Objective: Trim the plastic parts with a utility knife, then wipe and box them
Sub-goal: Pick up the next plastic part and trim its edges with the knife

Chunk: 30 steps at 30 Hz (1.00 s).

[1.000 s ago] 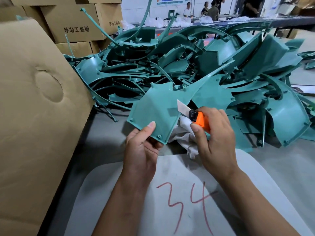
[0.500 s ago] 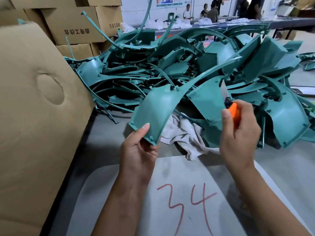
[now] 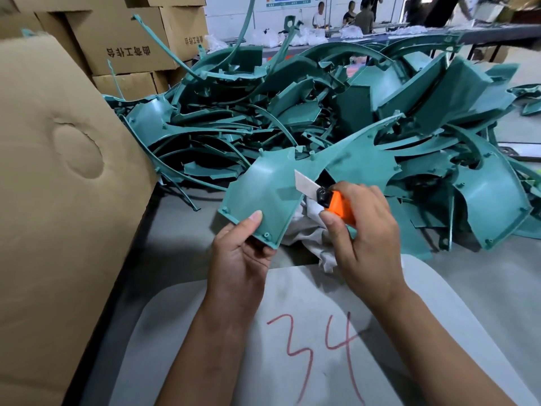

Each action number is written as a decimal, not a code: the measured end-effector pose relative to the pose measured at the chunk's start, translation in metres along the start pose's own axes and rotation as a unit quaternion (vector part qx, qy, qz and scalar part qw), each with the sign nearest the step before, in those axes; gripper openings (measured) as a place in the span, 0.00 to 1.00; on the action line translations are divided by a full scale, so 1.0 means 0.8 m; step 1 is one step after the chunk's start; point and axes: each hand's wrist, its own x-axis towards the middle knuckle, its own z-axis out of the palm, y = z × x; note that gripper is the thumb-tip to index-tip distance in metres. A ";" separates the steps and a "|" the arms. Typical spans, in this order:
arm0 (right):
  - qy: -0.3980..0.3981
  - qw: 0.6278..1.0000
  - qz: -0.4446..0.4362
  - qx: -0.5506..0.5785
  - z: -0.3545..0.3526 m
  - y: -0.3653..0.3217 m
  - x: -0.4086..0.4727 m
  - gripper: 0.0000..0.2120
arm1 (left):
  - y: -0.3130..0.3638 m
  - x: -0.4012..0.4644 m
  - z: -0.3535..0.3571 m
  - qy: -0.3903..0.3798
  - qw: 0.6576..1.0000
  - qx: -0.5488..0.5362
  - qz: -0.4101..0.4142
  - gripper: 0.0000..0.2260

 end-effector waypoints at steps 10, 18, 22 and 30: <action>0.025 0.999 0.000 -0.039 -0.004 0.005 -0.001 0.13 | -0.006 -0.002 0.005 0.025 0.998 -0.022 -0.051 0.16; 0.044 0.998 0.039 -0.035 -0.002 0.005 -0.002 0.12 | -0.008 -0.002 0.005 0.040 0.995 -0.057 -0.067 0.19; 0.061 0.994 0.087 -0.031 -0.007 0.020 -0.002 0.13 | -0.004 -0.001 0.002 0.041 0.997 -0.048 -0.050 0.18; 0.056 0.998 0.022 0.005 -0.004 0.003 -0.004 0.13 | -0.009 -0.003 0.003 0.036 0.998 -0.034 -0.023 0.15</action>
